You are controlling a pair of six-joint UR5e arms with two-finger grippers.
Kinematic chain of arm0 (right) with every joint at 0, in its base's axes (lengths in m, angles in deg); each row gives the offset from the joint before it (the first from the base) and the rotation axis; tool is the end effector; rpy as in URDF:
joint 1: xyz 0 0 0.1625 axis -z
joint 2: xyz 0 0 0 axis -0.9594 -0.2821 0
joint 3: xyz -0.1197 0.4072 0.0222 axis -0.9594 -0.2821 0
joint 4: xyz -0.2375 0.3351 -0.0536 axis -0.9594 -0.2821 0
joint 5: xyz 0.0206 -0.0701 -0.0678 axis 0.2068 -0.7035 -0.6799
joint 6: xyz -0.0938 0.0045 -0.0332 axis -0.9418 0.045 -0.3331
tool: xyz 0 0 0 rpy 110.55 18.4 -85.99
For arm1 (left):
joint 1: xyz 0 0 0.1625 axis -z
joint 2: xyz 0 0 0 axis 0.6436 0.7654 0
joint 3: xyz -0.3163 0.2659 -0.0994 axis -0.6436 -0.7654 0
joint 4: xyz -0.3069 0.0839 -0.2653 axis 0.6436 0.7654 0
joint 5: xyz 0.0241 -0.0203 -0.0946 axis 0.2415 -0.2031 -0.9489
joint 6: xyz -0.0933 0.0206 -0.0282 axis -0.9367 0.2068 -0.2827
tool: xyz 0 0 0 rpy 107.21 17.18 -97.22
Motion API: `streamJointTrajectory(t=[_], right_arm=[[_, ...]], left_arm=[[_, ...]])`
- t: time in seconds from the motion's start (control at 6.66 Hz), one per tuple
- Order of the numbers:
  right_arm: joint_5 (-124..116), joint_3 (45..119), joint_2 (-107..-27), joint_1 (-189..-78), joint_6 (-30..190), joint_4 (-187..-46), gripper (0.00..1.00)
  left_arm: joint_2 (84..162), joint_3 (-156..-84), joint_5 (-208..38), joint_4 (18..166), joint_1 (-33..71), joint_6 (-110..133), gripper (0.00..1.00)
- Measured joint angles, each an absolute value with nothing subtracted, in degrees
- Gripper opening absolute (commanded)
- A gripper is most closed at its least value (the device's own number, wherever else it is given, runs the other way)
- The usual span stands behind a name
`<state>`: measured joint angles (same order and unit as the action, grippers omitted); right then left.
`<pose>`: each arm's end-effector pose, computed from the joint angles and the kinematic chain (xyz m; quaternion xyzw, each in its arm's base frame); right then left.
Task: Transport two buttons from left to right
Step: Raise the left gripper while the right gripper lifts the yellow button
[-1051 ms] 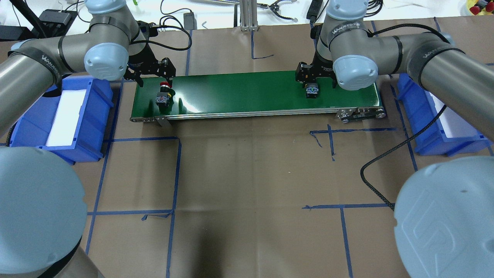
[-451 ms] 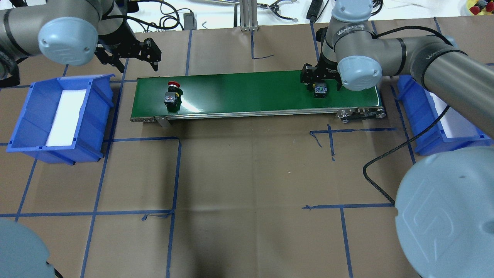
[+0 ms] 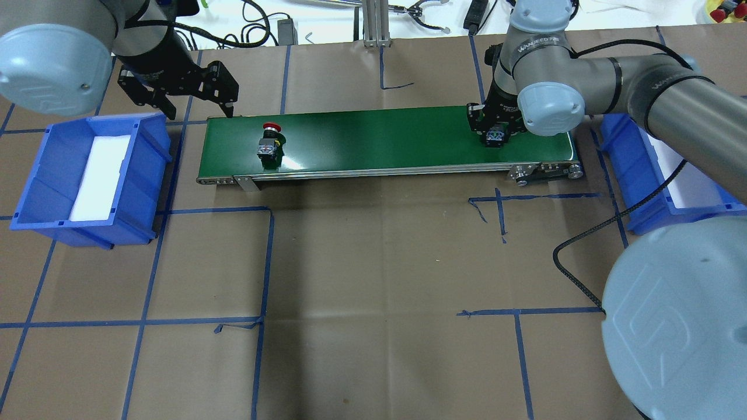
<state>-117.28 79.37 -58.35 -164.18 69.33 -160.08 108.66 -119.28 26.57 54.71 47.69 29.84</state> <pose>0.1393 -0.6488 0.2499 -0.0467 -0.9988 0.0167 0.0013 -0.1118 -0.5426 0.4600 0.0108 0.9987 -0.0500 0.0040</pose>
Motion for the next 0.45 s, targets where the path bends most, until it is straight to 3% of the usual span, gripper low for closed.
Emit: streamJointTrajectory(t=[0.45], right_arm=[[-117.2, 78.7, -61.0, -162.5, 66.9, -158.6, 0.02]], left_arm=[[101.9, -125.2, 27.0, 55.3, 48.3, 30.0, 1.00]])
